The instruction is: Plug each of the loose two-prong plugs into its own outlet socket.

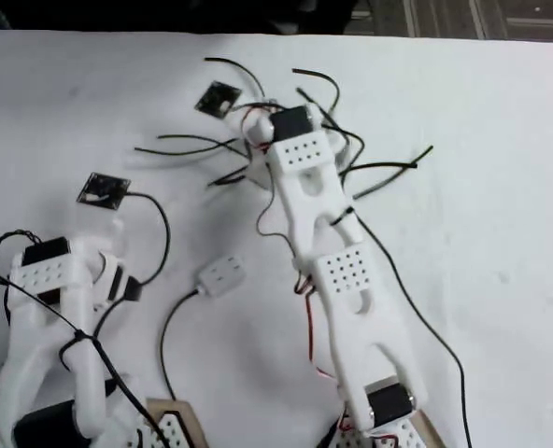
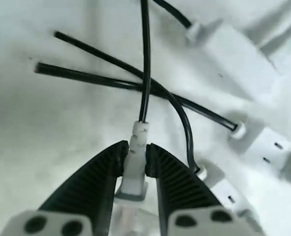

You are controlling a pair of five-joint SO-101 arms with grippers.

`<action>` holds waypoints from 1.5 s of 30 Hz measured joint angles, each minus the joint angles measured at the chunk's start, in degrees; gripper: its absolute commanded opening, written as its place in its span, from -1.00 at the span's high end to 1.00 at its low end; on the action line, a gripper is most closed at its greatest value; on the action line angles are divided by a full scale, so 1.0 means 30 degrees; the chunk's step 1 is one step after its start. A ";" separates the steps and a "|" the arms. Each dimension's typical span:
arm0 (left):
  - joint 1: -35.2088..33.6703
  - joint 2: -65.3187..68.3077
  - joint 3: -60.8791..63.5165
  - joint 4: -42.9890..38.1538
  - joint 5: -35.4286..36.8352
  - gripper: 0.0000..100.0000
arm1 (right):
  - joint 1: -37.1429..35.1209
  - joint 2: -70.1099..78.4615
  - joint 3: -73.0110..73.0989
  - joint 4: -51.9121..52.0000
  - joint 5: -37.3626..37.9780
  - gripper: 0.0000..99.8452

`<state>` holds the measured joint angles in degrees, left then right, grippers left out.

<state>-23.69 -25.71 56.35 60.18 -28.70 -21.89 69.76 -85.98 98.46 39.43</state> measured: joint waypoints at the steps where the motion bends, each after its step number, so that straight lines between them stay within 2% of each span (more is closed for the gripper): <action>1: 0.0000 0.0000 0.0000 0.0000 0.0000 0.50 | 0.0117 -0.0205 0.0557 0.0000 0.0000 0.97; 7: 0.0000 0.0000 0.0000 0.0000 0.0000 0.50 | 0.0498 -0.4249 0.6242 0.0000 0.0000 0.97; 16: 0.0000 0.0000 0.0000 0.0000 0.0000 0.50 | 0.0469 -1.3158 1.9487 -0.0147 -0.0059 0.97; 23: 0.0000 0.0000 0.0000 0.0000 0.0000 0.50 | 0.0498 -1.4740 2.6549 -0.0469 -0.0059 0.97; 29: 0.0000 0.0000 0.0029 0.0000 0.0000 0.50 | 0.0469 -1.4740 2.9304 -0.0996 0.1114 0.96; 34: 0.0000 0.0000 0.0029 0.0000 0.0000 0.50 | 0.0264 -1.4740 2.9861 -0.1055 0.1348 0.77; 45: 0.0000 0.0000 0.0029 0.0000 0.0000 0.50 | -0.0176 -1.3538 2.9802 -0.1055 0.1407 0.80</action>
<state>-23.69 -25.71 56.44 60.18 -28.70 -22.42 29.14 3.43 95.30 43.65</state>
